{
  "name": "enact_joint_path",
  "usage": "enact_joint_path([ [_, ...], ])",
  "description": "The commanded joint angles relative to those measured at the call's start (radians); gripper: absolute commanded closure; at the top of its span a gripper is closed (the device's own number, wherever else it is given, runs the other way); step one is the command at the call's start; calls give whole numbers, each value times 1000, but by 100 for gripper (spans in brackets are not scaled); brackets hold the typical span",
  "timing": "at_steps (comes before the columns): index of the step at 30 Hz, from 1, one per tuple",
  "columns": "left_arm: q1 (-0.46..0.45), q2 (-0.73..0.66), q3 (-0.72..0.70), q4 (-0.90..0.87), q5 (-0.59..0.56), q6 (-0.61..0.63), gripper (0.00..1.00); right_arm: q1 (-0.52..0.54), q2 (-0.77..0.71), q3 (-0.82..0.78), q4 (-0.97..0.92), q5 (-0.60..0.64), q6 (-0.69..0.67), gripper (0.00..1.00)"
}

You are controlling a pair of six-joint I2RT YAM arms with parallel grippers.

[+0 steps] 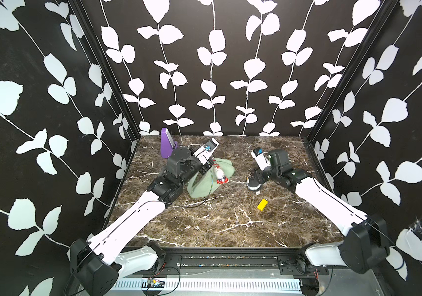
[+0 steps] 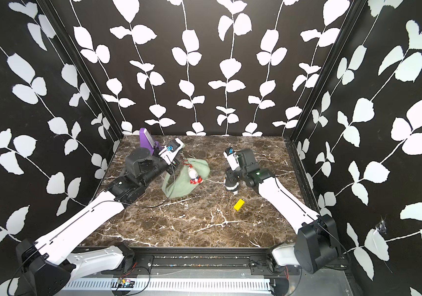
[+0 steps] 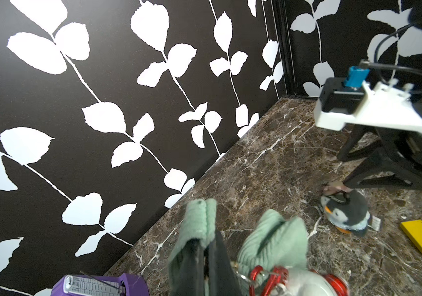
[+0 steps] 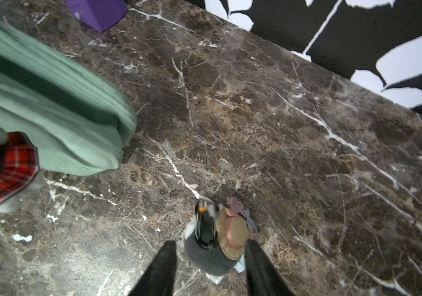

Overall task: Remove the decoration from the bag
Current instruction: Place the bag at the center of the board, then adjust the bag.

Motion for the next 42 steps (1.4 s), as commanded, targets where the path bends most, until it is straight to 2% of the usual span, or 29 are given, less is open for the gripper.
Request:
enact_joint_path([
  [1,1,-40,-10,43,17,-1,100,-21,9,60,-79,45,59,45],
  [8,0,-36,-6,37,20,-8,100,-38,9,99,-114,-11,79,44],
  [15,1,-18,55,-20,22,-59,100,-36,-26,110,24,-333,44,45],
  [20,1,4,155,-141,76,-149,100,-27,-9,114,227,-542,127,47],
  [25,9,16,217,-220,262,-178,100,23,32,150,349,-624,143,47],
  [30,59,37,277,-265,579,-182,100,41,71,193,387,-704,121,47],
  [32,76,57,309,-280,668,-182,100,42,76,224,419,-760,119,47],
  [38,85,122,388,-279,748,-214,100,56,43,137,523,-882,116,50],
  [42,85,135,393,-247,758,-244,100,58,2,79,551,-900,110,51],
])
